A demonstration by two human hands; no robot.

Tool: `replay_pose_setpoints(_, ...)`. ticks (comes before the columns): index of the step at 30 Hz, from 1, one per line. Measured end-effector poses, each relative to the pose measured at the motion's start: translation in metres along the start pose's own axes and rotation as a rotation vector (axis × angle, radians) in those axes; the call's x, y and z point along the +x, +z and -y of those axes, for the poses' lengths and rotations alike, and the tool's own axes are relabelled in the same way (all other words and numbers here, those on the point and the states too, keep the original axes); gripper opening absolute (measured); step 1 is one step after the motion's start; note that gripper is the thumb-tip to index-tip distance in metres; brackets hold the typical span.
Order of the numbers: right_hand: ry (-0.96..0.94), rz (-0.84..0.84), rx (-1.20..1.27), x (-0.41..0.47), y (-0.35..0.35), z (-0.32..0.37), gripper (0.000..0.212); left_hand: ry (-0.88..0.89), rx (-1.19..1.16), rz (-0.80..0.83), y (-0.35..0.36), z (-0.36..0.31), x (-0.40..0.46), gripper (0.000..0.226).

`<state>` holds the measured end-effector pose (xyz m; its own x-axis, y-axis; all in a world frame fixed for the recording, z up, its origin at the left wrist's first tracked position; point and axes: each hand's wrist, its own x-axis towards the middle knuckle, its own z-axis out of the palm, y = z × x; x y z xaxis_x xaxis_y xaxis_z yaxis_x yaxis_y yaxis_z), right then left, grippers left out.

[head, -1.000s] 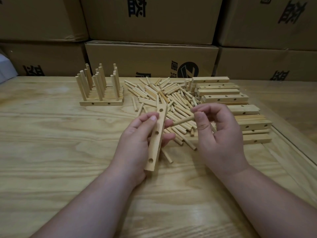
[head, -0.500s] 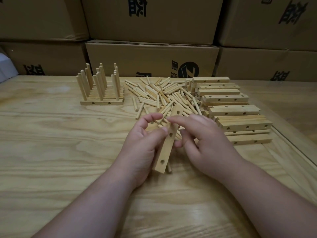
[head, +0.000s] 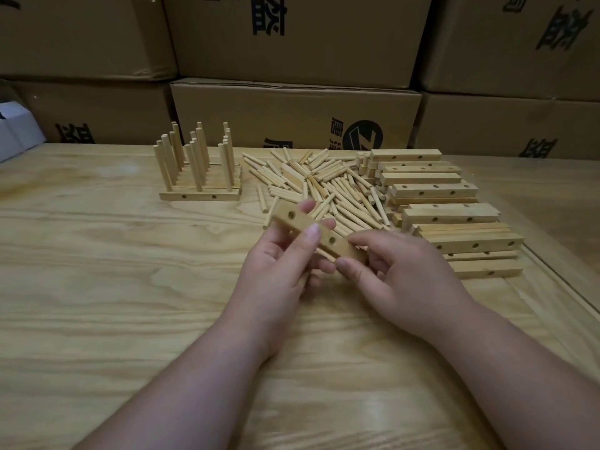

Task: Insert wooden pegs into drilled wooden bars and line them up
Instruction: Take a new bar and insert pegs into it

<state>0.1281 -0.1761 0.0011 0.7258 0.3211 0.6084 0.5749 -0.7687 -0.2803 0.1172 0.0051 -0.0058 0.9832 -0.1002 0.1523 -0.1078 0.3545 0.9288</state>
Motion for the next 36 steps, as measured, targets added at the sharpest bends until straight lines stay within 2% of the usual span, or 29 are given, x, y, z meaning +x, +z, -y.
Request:
replay_pose_setpoints(3, 0.078, 0.026, 0.219, -0.0023, 0.0004, 0.0023, 0.040, 0.008, -0.005, -0.080, -0.0006, -0.0006, 0.0009, 0.025)
replay_pose_setpoints(6, 0.129, -0.100, 0.372, -0.0018, -0.0012, 0.0038, 0.031, 0.001, 0.010, -0.158, -0.0015, 0.0004, 0.0021, 0.036)
replay_pose_setpoints(8, 0.105, -0.182, 0.352, -0.0002, -0.0004, 0.0057, 0.031, -0.005, 0.021, -0.184, -0.0013, 0.0006, 0.0024, 0.035)
replay_pose_setpoints(12, 0.106, -0.276, 0.433, 0.0011, 0.0025, 0.0075, 0.020, -0.068, -0.083, -0.212, -0.0003, -0.0024, 0.0027, 0.053)
replay_pose_setpoints(15, -0.038, -0.358, 0.287, 0.0018, 0.0008, 0.0058, 0.017, -0.065, -0.186, -0.179, 0.0000, -0.0035, 0.0020, 0.056)
replay_pose_setpoints(17, -0.067, -0.405, 0.231, 0.0023, -0.0002, 0.0047, 0.019, -0.057, -0.175, -0.162, 0.0001, -0.0025, 0.0022, 0.052)
replay_pose_setpoints(25, -0.067, -0.479, 0.316, -0.0010, 0.0040, 0.0088, 0.013, -0.126, 0.020, -0.133, 0.0001, -0.0012, 0.0010, 0.037)
replay_pose_setpoints(30, -0.066, -0.459, 0.348, -0.0022, 0.0054, 0.0082, 0.016, -0.120, 0.035, -0.142, 0.0024, -0.0029, 0.0005, 0.044)
replay_pose_setpoints(36, -0.058, -0.434, 0.379, -0.0025, 0.0056, 0.0078, 0.017, -0.134, -0.003, -0.193, 0.0024, -0.0035, 0.0018, 0.037)
